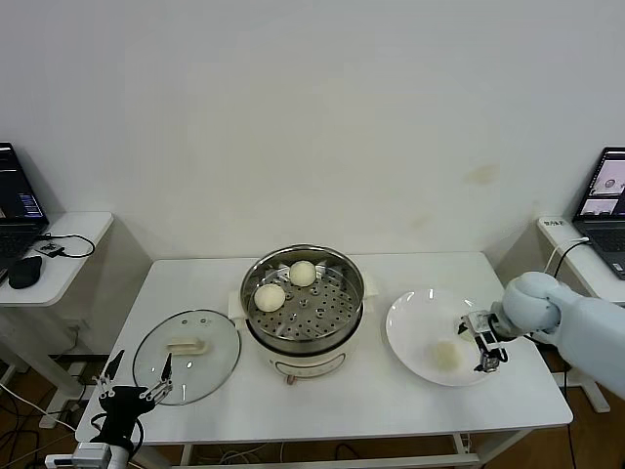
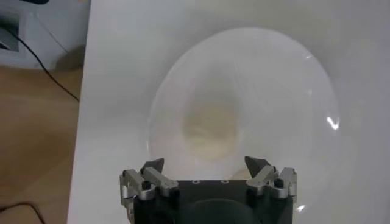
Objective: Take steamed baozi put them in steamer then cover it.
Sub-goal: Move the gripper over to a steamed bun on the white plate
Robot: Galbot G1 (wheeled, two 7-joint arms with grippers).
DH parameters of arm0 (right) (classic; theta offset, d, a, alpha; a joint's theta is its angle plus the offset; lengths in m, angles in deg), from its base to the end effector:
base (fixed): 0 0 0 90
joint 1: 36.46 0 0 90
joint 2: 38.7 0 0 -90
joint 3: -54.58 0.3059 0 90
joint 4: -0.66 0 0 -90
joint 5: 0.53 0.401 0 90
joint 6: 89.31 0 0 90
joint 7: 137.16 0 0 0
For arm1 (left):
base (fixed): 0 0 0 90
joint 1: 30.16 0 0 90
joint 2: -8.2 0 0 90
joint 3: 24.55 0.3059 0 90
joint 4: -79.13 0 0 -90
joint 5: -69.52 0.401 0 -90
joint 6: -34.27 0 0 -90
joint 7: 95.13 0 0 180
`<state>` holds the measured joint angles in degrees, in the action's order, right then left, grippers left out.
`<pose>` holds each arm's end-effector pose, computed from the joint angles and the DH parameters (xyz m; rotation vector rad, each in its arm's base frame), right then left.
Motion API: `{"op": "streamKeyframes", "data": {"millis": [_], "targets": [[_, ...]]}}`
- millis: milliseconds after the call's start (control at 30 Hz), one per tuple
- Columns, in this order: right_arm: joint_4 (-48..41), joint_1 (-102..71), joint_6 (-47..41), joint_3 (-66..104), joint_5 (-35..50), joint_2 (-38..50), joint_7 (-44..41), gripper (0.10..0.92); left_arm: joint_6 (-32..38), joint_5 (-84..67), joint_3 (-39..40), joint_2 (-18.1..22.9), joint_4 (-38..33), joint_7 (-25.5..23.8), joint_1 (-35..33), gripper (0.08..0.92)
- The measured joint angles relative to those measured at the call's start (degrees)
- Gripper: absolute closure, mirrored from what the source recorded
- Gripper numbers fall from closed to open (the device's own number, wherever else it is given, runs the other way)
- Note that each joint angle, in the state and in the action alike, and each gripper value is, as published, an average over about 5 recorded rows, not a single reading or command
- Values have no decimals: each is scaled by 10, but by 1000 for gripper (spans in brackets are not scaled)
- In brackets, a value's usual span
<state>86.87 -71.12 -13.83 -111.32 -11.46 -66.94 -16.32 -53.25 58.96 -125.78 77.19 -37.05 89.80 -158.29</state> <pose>0.4660 -0.1092 -0.2037 1.2291 -1.2964 1.4958 0.2188 0.1117 -0.2929 0.0995 -3.0017 -0.3534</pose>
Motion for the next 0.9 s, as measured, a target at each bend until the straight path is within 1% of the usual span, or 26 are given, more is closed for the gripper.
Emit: {"op": "streamKeyframes", "data": {"millis": [333,433,900], "targets": [[-44,-32,-6,17,-12,-47,19,203,0,0,-5,-1,4,0,0,177],[-53,-36,-9,19,-14,-59,23,216,0,0,-5,-1,5,0,1,177],[-70,-43,-19,27,-17,-79,26,353,1,-1,-4,0,8,0,4,177]]}}
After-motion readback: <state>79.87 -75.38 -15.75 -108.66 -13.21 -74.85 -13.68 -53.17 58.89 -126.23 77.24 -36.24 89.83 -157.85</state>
